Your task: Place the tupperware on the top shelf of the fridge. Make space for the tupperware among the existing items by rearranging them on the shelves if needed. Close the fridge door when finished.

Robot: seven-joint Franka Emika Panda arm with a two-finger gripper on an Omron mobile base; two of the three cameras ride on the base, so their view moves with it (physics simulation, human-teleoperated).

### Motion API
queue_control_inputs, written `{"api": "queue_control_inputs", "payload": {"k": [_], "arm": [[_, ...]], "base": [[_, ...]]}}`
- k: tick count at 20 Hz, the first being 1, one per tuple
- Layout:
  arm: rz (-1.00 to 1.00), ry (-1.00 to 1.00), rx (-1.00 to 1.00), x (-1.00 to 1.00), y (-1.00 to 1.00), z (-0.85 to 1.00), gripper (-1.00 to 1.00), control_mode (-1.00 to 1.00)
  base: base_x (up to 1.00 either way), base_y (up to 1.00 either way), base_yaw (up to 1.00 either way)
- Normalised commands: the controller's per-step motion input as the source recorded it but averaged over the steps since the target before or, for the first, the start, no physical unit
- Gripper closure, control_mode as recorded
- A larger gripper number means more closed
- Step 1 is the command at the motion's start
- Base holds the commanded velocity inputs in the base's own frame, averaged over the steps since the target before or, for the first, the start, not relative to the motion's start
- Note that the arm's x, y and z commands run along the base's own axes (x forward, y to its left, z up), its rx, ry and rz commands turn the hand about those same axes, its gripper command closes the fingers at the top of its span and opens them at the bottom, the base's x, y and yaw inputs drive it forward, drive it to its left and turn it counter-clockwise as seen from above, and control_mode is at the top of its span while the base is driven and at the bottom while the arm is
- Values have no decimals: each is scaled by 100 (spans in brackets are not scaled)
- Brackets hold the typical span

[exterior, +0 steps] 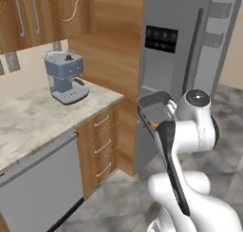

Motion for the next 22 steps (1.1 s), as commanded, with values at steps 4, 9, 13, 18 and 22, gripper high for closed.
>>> {"api": "queue_control_inputs", "payload": {"k": [4,9,13,18,22], "arm": [[0,0,0,0,0,0,100,100],[0,0,0,0,0,0,100,100],[0,0,0,0,0,0,100,100],[0,0,0,0,0,0,100,100],[0,0,0,0,0,0,100,100]], "base": [[1,-2,-76],[27,-24,-64],[60,-45,-42],[95,-68,-6],[78,-86,39]]}}
